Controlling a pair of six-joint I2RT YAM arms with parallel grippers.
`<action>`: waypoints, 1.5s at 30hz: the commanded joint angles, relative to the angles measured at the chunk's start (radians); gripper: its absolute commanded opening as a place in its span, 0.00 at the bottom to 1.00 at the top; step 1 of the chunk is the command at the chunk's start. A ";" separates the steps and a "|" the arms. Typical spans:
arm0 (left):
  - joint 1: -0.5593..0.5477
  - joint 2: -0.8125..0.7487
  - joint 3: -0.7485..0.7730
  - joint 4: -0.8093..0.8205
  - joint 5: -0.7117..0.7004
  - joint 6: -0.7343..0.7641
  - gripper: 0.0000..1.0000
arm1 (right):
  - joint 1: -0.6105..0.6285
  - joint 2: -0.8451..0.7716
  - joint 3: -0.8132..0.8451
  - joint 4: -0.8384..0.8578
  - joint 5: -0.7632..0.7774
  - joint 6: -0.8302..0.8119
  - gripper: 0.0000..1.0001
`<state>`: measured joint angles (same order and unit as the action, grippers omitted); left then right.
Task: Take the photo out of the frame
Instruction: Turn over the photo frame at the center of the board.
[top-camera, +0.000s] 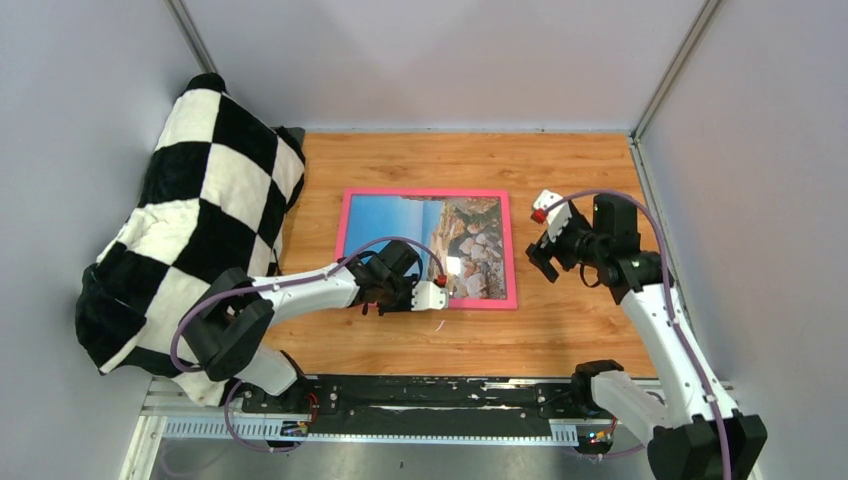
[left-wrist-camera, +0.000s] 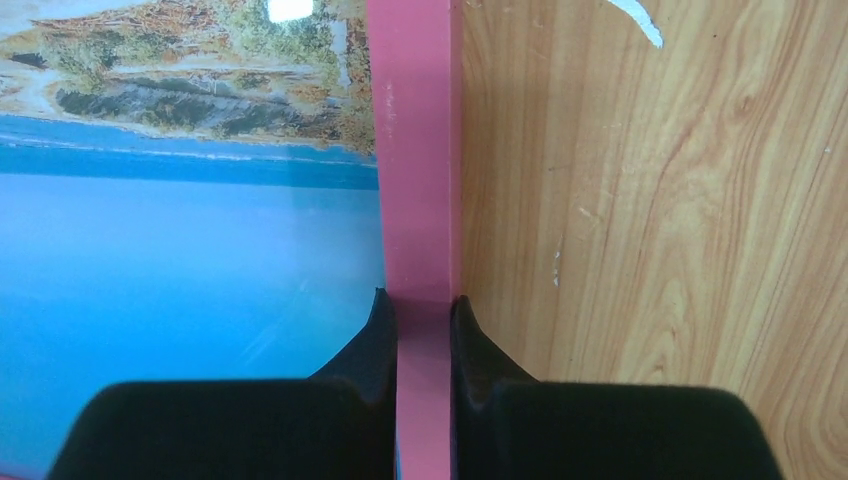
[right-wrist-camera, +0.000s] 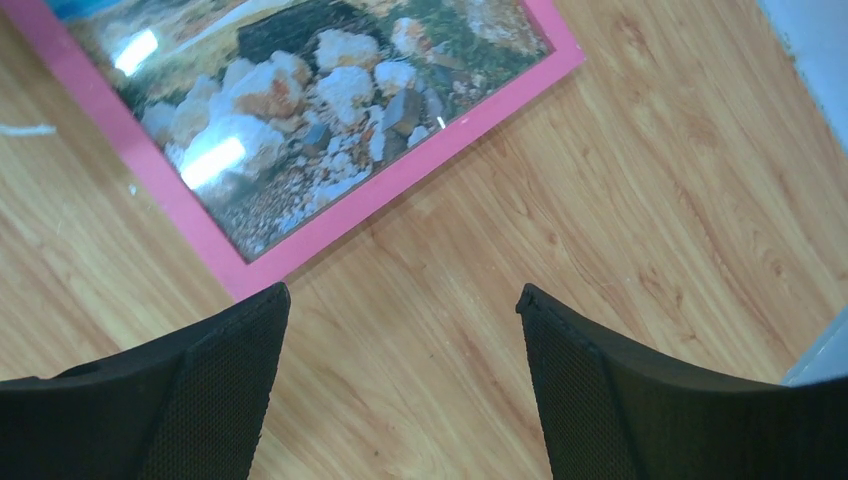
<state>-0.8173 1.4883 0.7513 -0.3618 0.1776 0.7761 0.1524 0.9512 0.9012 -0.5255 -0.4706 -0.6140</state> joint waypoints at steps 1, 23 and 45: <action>-0.006 0.043 0.012 -0.107 0.022 -0.009 0.00 | 0.008 -0.071 -0.054 -0.138 -0.123 -0.317 0.84; 0.005 0.061 0.314 -0.236 0.246 -0.178 0.00 | 0.549 -0.152 -0.471 0.239 0.230 -0.537 0.83; 0.039 0.002 0.357 -0.263 0.383 -0.220 0.00 | 0.776 0.045 -0.680 1.026 0.802 -0.694 0.21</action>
<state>-0.7784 1.5406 1.0771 -0.6147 0.4603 0.5591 0.9100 0.9798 0.2043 0.3511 0.2184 -1.2675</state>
